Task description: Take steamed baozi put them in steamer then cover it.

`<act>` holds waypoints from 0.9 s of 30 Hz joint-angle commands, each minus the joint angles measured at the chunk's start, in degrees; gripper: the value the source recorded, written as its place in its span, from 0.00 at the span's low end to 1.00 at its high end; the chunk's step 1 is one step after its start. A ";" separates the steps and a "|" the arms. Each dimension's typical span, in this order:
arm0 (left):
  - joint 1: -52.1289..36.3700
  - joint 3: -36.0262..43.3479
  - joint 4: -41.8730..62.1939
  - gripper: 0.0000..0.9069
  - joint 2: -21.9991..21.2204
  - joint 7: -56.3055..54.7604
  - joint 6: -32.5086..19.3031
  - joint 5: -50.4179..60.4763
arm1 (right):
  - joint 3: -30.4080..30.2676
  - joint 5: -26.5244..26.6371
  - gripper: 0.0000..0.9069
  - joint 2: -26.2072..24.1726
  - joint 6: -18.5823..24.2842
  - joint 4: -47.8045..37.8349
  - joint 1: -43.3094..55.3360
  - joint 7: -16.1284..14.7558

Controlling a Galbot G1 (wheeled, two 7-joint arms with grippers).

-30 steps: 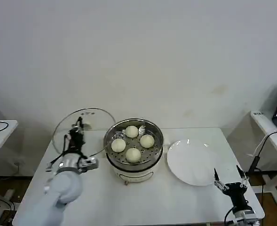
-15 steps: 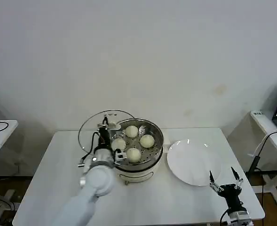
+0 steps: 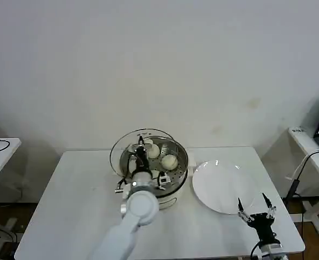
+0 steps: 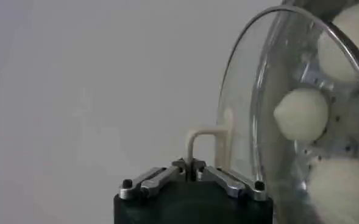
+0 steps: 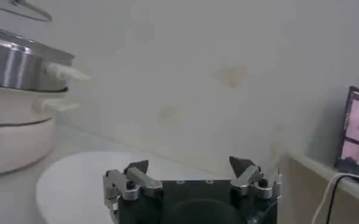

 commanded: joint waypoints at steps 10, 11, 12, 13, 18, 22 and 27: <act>0.46 0.89 4.98 0.00 -6.60 0.01 -0.83 5.96 | -0.09 -0.19 1.00 -0.20 0.44 -0.36 -0.09 0.15; 0.53 0.81 5.00 0.00 -6.62 -0.06 -0.88 6.04 | -0.12 -0.21 1.00 -0.21 0.50 -0.38 -0.09 0.13; 0.71 0.76 4.93 0.00 -6.65 -0.06 -0.94 6.12 | -0.16 -0.23 1.00 -0.21 0.53 -0.40 -0.10 0.12; 0.93 0.73 4.83 0.00 -6.66 -0.09 -0.96 6.17 | -0.18 -0.24 1.00 -0.21 0.53 -0.39 -0.10 0.13; 1.62 0.77 4.88 0.00 -6.85 -0.29 -1.33 6.38 | -0.37 -0.19 1.00 -0.25 0.66 -0.45 -0.11 0.13; 1.81 0.66 5.26 0.00 -6.90 -0.58 -1.56 6.42 | -0.40 -0.22 1.00 -0.25 0.93 -0.66 -0.17 0.09; 1.82 -0.03 5.88 0.00 -7.11 -0.82 -1.83 6.73 | -0.36 -0.19 1.00 -0.37 1.12 -0.63 -0.41 0.03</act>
